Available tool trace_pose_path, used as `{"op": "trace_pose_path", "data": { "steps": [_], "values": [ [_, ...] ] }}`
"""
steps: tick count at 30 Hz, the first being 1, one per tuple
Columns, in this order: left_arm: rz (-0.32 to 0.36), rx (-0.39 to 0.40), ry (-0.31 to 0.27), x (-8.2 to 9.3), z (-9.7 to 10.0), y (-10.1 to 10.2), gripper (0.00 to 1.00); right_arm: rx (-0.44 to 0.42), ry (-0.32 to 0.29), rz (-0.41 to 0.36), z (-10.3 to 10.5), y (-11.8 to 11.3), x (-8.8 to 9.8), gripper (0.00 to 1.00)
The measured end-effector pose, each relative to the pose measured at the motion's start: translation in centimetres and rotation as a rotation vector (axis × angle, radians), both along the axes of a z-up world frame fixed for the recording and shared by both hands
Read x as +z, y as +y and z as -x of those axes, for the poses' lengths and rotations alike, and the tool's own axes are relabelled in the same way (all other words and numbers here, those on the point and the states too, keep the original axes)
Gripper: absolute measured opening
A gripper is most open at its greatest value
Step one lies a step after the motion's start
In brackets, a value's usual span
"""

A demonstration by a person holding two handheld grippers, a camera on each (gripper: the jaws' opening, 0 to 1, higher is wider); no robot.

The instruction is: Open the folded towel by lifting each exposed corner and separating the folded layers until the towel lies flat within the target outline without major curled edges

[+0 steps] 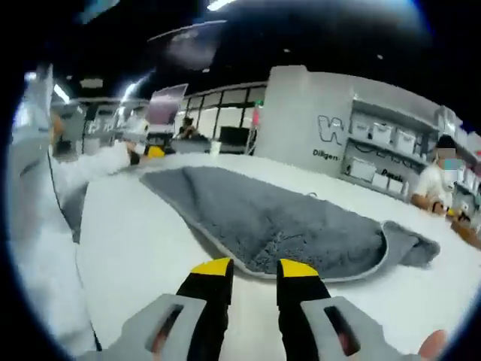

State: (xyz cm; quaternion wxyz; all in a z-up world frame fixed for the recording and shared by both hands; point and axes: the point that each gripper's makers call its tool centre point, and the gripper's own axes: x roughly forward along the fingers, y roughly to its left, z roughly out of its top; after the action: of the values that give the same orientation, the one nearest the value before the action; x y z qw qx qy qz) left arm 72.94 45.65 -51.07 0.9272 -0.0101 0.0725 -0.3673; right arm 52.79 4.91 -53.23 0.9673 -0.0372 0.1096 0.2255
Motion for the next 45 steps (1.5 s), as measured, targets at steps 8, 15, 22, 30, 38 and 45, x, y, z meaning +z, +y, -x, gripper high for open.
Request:
{"op": "trace_pose_path", "data": {
  "steps": [8, 15, 22, 30, 38, 45],
  "values": [
    [0.010, -0.011, 0.007, 0.0, 0.0, -0.1, 1.00, -0.183, -0.013, -0.066, -0.1, -5.1, 1.7, 0.51],
    [0.007, -0.014, 0.005, 0.1, 0.1, -0.2, 1.00, -0.307, 0.031, -0.031, 0.0, -8.0, 1.4, 0.72],
    [0.008, -0.017, -0.002, 0.3, 0.3, -0.3, 1.00, -0.347, 0.054, -0.043, 0.2, -9.4, 1.6, 0.82],
    [0.011, -0.021, -0.004, 0.4, 0.5, -0.4, 1.00, -0.380, 0.064, -0.044, 0.1, -10.4, 2.1, 0.92],
    [0.019, -0.029, -0.008, 0.6, 0.5, -0.5, 1.00, -0.399, 0.085, -0.042, -0.1, -11.1, 2.4, 0.99],
    [0.018, -0.028, -0.011, 0.6, 0.4, -0.4, 1.00, -0.408, 0.077, -0.035, -0.8, -11.6, 3.3, 0.99]
  ]
}}
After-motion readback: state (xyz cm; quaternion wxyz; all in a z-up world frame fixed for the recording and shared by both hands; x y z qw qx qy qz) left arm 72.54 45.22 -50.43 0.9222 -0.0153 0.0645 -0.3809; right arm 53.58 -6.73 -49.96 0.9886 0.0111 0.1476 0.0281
